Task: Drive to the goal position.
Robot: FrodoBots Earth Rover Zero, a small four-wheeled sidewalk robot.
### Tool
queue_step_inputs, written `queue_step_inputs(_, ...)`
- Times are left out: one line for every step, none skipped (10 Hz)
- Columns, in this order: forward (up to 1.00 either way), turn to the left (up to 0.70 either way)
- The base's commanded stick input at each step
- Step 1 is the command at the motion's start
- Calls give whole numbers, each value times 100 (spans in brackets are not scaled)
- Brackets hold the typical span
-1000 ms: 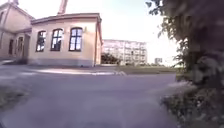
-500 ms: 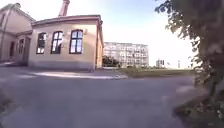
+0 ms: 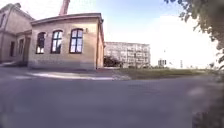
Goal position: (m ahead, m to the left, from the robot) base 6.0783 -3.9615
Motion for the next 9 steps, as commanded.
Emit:
queue_step_inputs(70,0)
queue_step_inputs(70,0)
queue_step_inputs(70,0)
queue_step_inputs(70,0)
queue_step_inputs(70,0)
queue_step_inputs(70,0)
queue_step_inputs(70,0)
queue_step_inputs(70,0)
queue_step_inputs(70,0)
